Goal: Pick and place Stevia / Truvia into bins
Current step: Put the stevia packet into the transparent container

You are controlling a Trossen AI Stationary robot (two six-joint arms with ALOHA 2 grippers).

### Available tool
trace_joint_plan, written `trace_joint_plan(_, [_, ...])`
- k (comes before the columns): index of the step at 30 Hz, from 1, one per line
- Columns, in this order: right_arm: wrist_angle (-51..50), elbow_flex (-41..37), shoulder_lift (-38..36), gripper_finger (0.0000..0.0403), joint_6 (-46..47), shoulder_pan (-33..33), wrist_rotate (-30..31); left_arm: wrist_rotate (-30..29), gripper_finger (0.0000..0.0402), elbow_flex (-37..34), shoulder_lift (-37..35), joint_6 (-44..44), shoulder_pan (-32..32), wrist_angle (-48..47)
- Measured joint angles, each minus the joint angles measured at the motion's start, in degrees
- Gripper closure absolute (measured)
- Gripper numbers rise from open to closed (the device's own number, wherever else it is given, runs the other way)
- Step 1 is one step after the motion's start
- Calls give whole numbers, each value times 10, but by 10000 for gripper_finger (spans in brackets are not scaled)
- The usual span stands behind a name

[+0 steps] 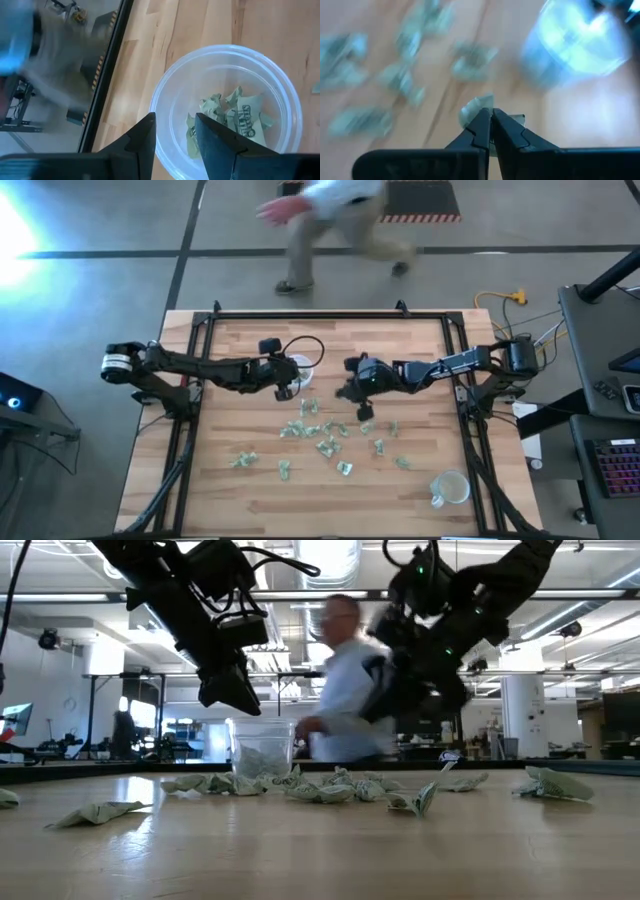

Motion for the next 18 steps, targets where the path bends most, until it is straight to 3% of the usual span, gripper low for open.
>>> trace_joint_plan(8, [101,49,2,394,-30,-20,10,-70,281,1,-71,-90,-34,-107])
trace_joint_plan(14, [99,84,3,394,-29,-33,3,-68,281,-6,-134,-204,-79,-191])
trace_joint_plan(18, [99,98,3,394,-29,-40,-21,-19,281,-20,-155,-238,-110,-194])
